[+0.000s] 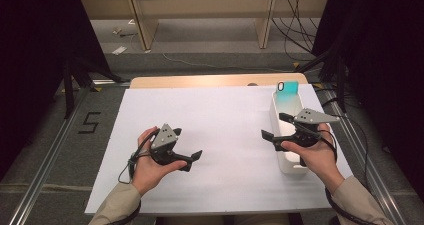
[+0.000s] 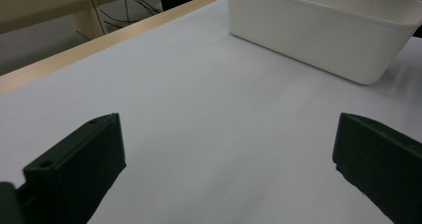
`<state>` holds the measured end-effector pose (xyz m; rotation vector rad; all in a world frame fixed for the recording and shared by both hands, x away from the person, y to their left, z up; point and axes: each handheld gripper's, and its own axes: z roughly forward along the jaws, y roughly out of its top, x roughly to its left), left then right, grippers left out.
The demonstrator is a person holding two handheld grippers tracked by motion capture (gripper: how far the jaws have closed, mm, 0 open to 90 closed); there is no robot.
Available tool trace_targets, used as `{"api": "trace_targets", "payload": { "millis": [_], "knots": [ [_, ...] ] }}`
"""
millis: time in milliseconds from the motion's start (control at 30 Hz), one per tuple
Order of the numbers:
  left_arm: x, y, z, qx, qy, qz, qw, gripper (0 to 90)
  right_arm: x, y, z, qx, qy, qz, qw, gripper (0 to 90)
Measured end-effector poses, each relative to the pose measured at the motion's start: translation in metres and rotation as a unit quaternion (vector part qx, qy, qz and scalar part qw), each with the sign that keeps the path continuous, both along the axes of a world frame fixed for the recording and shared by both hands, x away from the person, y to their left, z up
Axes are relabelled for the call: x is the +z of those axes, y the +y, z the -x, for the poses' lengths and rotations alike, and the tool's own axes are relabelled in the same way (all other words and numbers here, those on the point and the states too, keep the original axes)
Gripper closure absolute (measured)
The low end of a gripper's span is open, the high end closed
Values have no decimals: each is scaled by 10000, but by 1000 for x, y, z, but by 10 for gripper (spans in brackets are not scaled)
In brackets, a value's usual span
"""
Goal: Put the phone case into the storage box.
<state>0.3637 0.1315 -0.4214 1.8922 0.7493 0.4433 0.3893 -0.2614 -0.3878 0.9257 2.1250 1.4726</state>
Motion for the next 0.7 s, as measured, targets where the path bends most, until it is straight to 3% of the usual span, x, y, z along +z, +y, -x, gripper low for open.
{"api": "trace_targets", "payload": {
  "millis": [700],
  "knots": [
    [1,-1,0,-3,10,15,10000,0,-1,-3,10,99,-38,-10,9999,91]
  ]
}}
